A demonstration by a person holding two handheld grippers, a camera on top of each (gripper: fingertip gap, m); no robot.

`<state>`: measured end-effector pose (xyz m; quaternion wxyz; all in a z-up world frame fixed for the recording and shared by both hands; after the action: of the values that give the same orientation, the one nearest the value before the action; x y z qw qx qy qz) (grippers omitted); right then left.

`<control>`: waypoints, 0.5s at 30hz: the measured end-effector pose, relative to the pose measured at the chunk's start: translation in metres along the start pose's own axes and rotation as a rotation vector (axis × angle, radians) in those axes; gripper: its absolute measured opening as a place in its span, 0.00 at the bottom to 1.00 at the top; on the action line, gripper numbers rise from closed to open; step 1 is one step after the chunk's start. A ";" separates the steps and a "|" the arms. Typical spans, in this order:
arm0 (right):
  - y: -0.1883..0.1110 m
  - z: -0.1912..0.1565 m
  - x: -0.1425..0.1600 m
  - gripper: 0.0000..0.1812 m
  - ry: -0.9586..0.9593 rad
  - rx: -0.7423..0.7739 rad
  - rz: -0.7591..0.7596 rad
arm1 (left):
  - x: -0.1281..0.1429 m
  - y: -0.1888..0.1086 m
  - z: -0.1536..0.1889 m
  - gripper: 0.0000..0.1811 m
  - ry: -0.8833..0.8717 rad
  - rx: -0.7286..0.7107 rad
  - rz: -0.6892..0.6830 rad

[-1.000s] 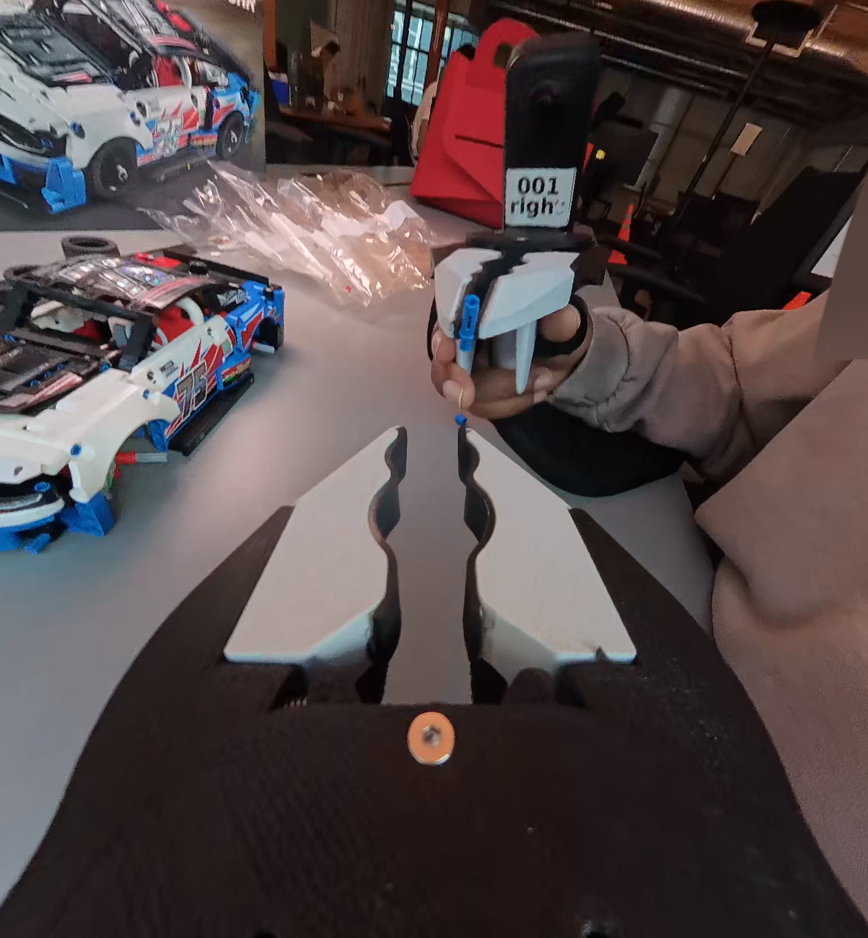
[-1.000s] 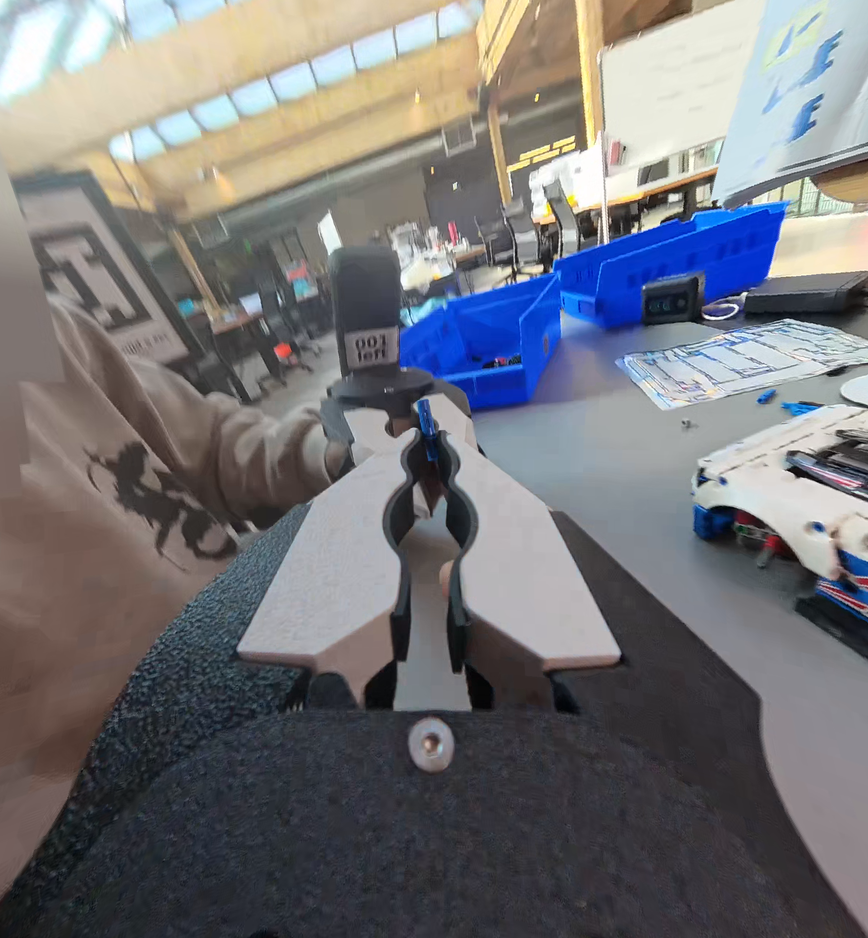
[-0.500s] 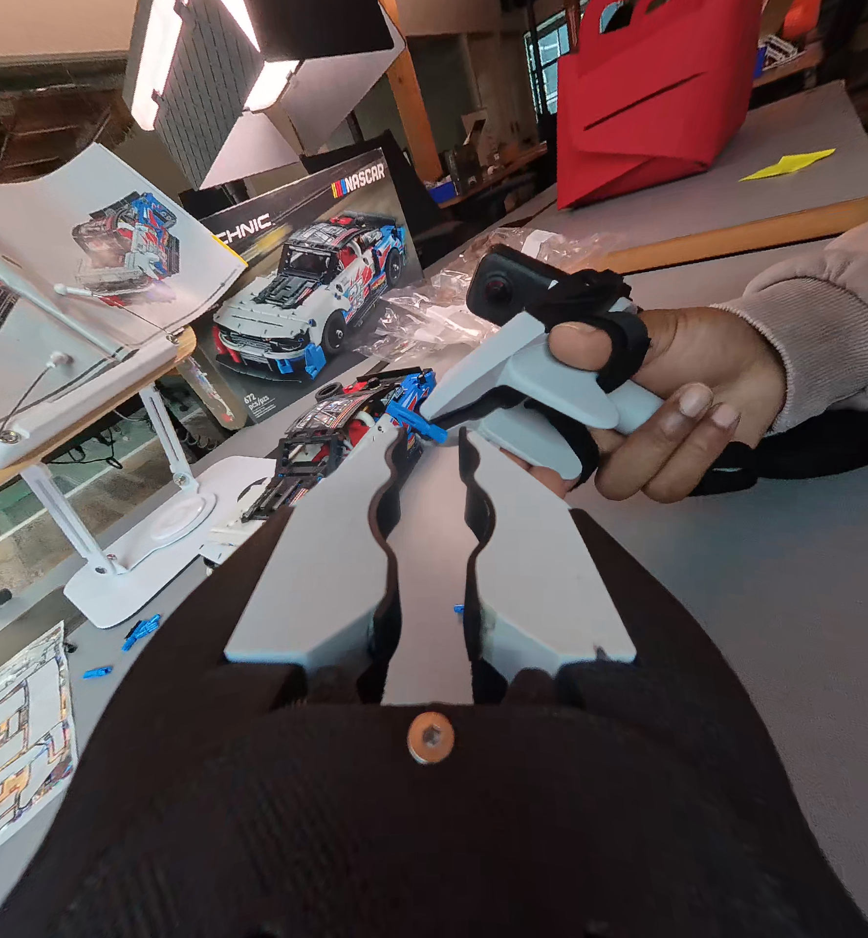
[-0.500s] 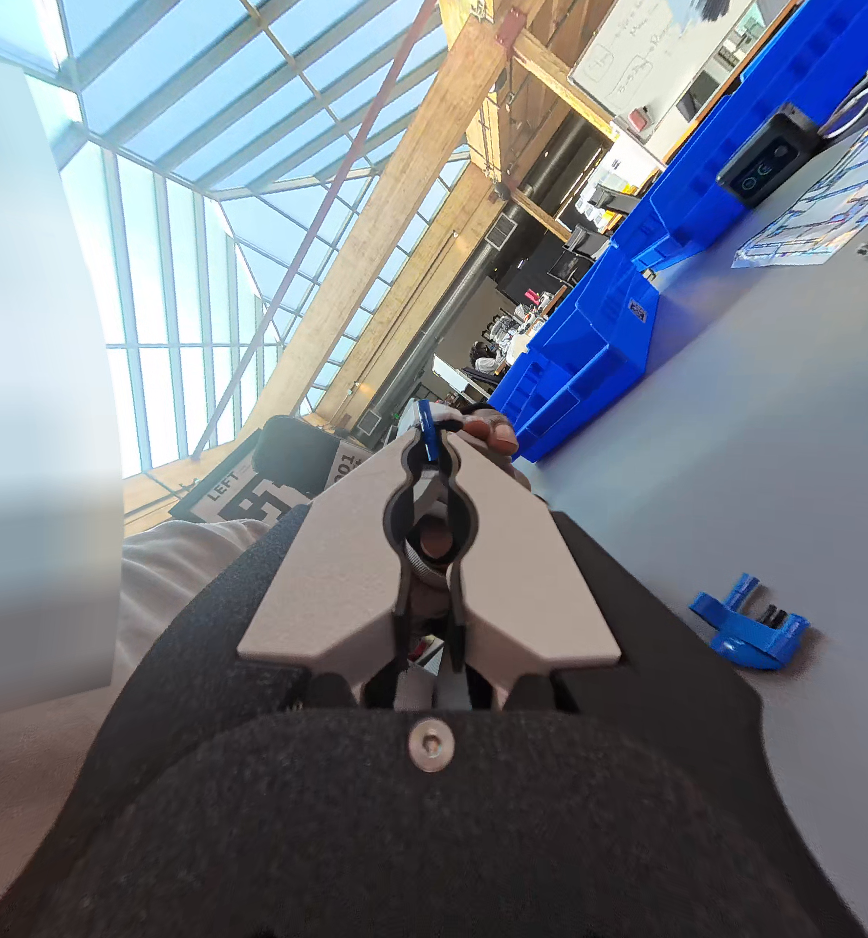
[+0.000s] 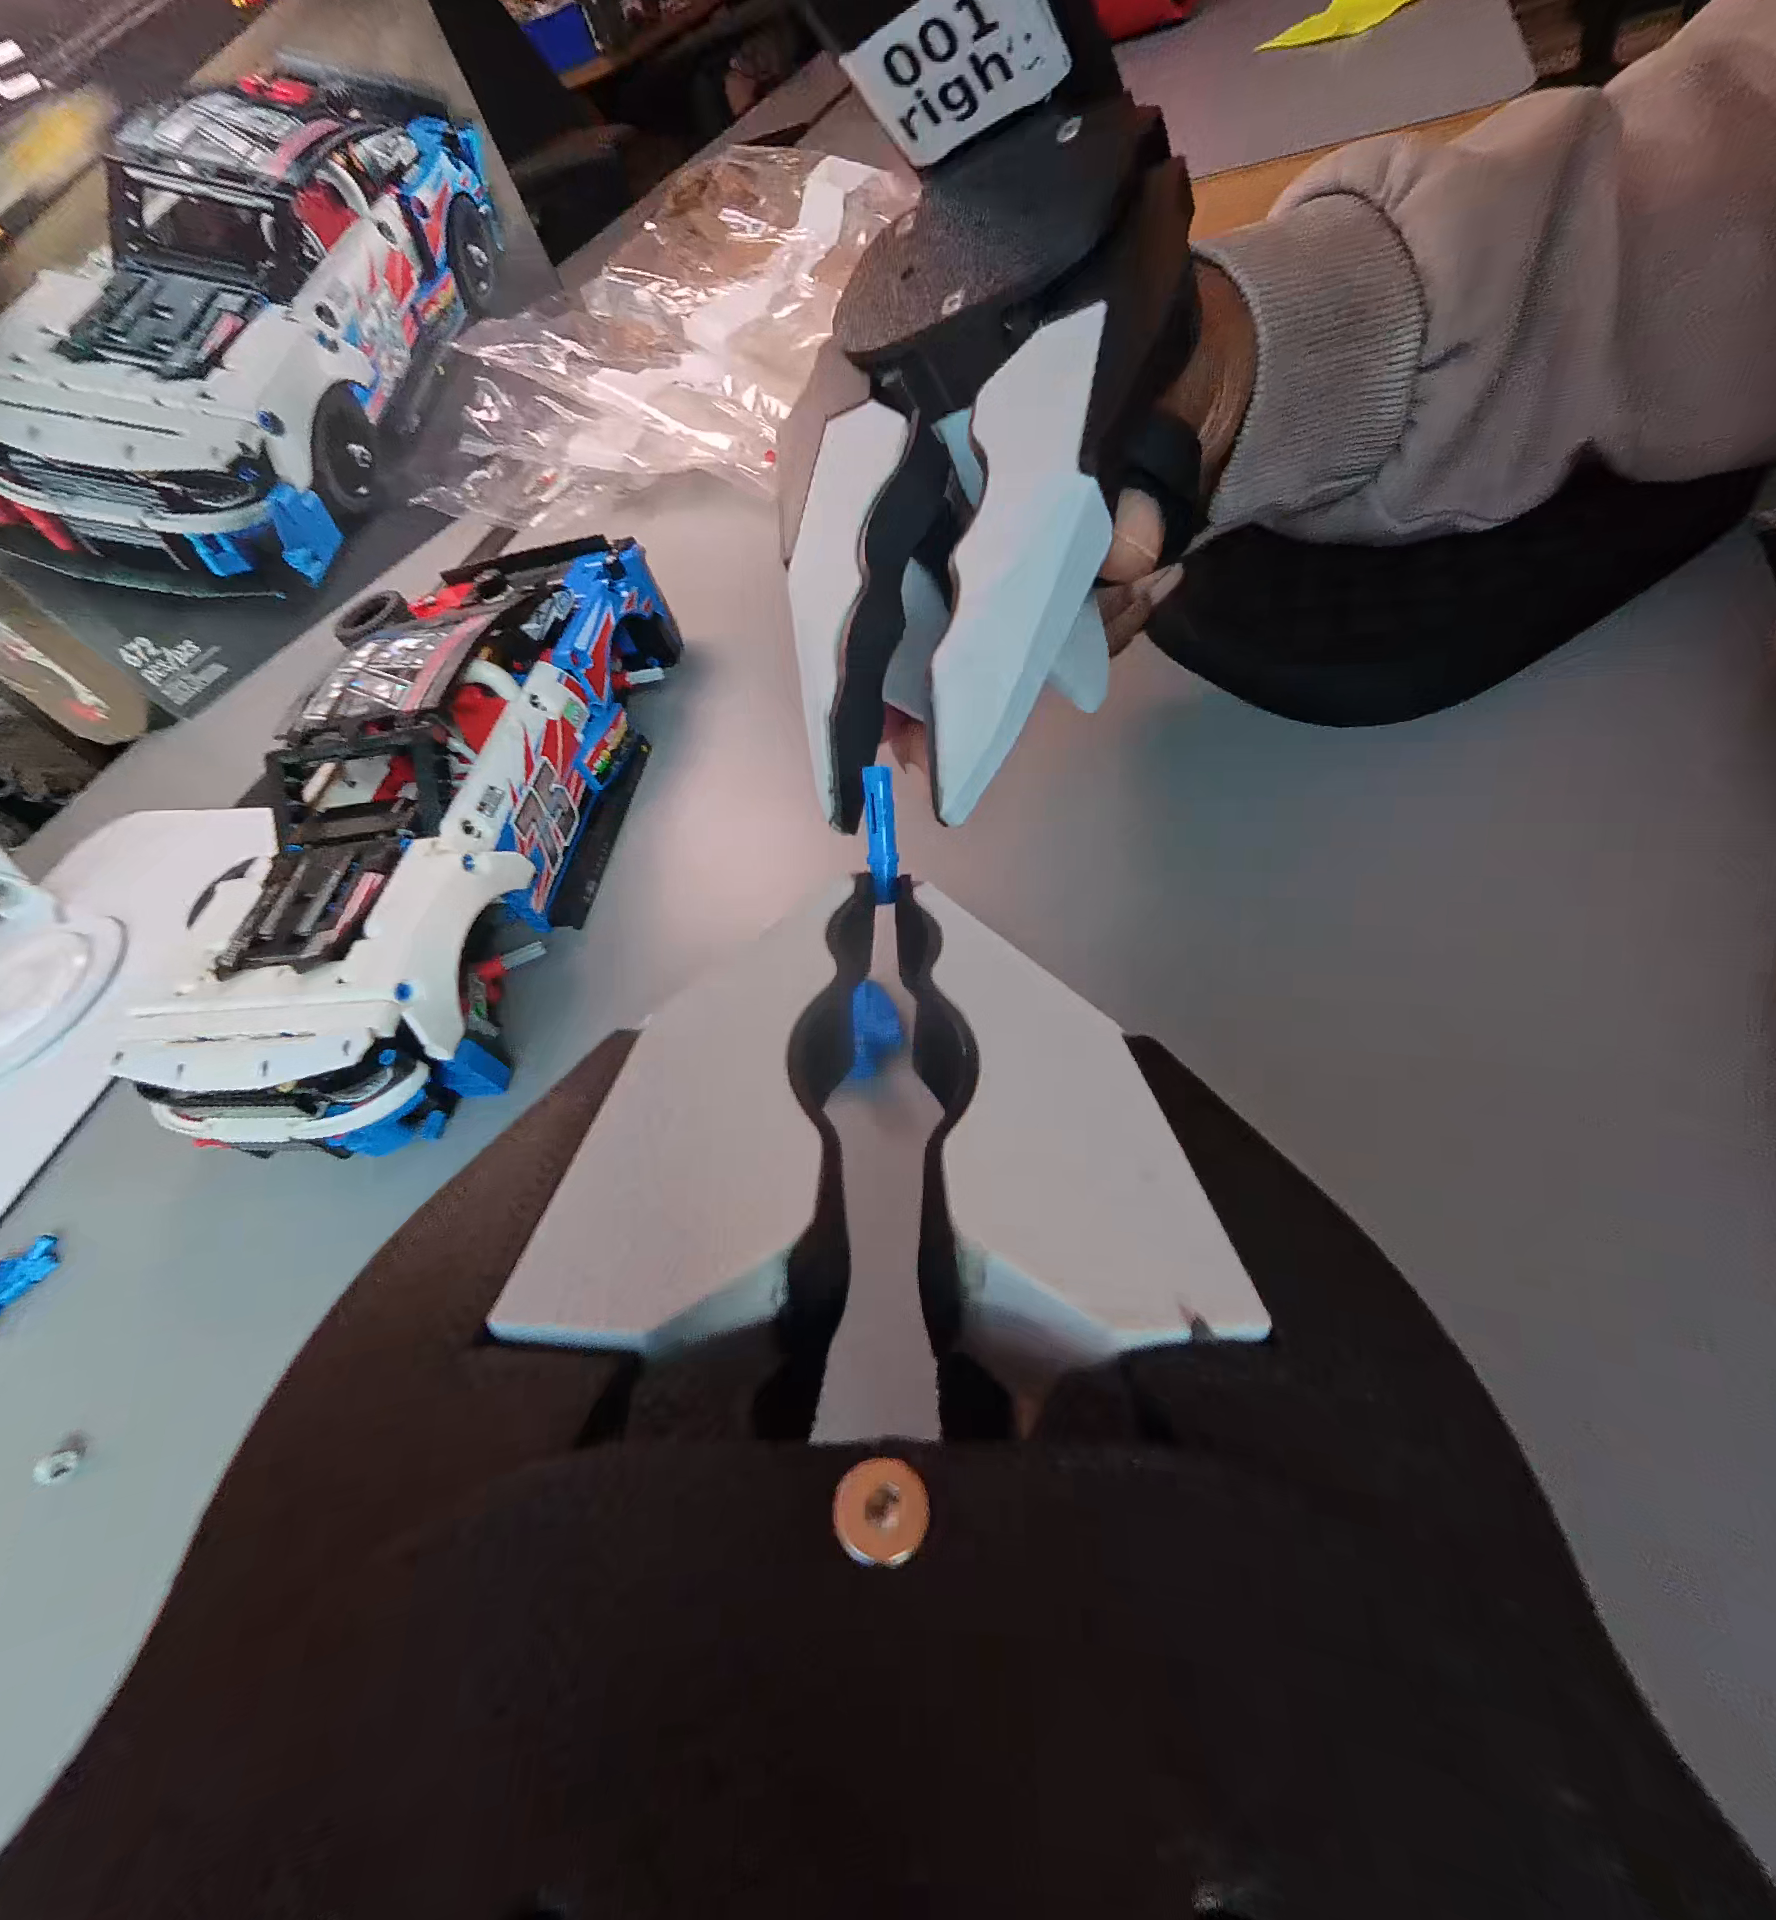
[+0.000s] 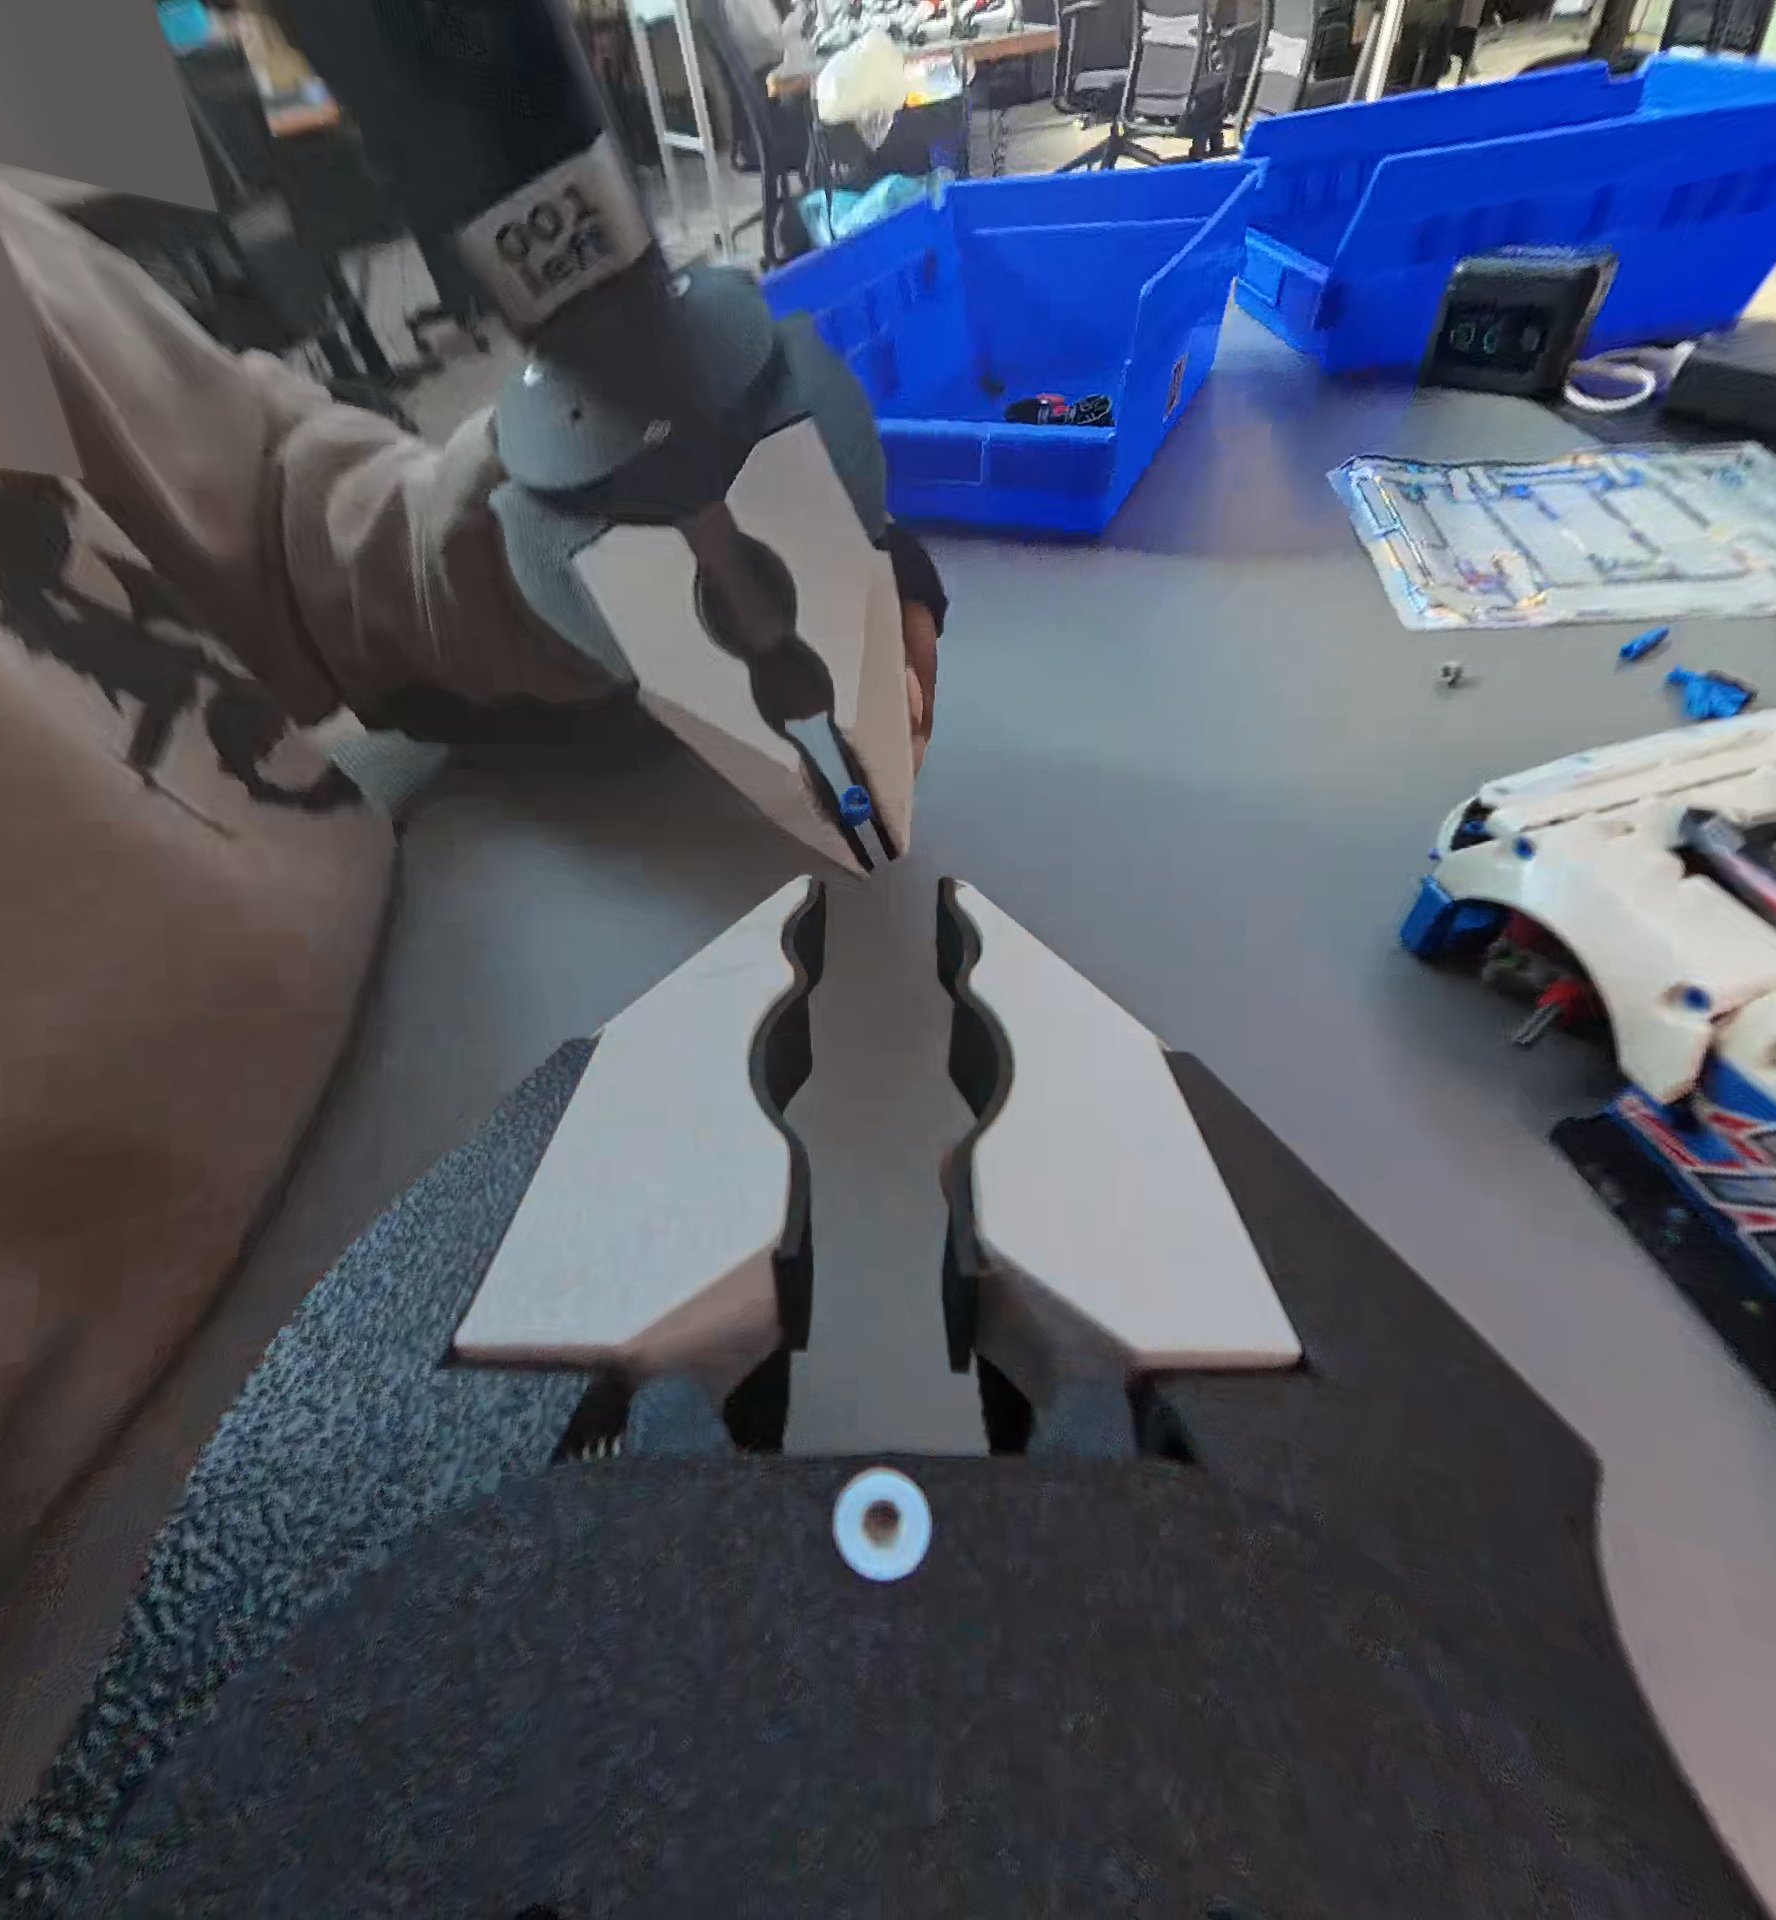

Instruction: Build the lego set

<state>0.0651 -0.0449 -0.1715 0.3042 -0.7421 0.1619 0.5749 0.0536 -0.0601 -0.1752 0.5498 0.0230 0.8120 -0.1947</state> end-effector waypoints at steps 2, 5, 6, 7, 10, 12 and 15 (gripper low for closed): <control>0.002 -0.005 0.013 0.11 -0.163 0.008 -0.111 | 0.002 -0.001 0.004 0.01 -0.037 0.053 -0.014; 0.006 -0.010 0.011 0.13 -0.281 0.030 -0.112 | 0.011 0.001 0.013 0.01 -0.057 0.115 -0.069; 0.007 -0.012 0.008 0.13 -0.313 0.032 -0.105 | 0.015 0.002 0.016 0.01 -0.044 0.128 -0.089; 0.007 -0.014 0.007 0.13 -0.346 0.028 -0.114 | 0.017 0.002 0.020 0.01 -0.038 0.148 -0.100; 0.011 -0.019 0.015 0.12 -0.411 0.015 -0.181 | 0.019 0.004 0.029 0.01 -0.041 0.190 -0.117; 0.014 -0.022 0.022 0.09 -0.446 0.005 -0.219 | 0.019 0.004 0.034 0.01 -0.046 0.215 -0.121; 0.018 -0.025 0.027 0.03 -0.469 -0.004 -0.249 | 0.021 0.004 0.037 0.01 -0.044 0.235 -0.131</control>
<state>0.0813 -0.0711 -0.1984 0.4004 -0.6033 -0.0069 0.6897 0.0793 -0.0728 -0.2074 0.5470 0.0296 0.7711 -0.3244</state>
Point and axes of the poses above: each gripper's, where its closed fingertips meet, y out along the fingers, x out of its underside, z = x × y across the jaws, the point moved 1 cm from there along -y, back along the fingers, and after that the axes turned 11 degrees about -x, right-handed, at the moved point
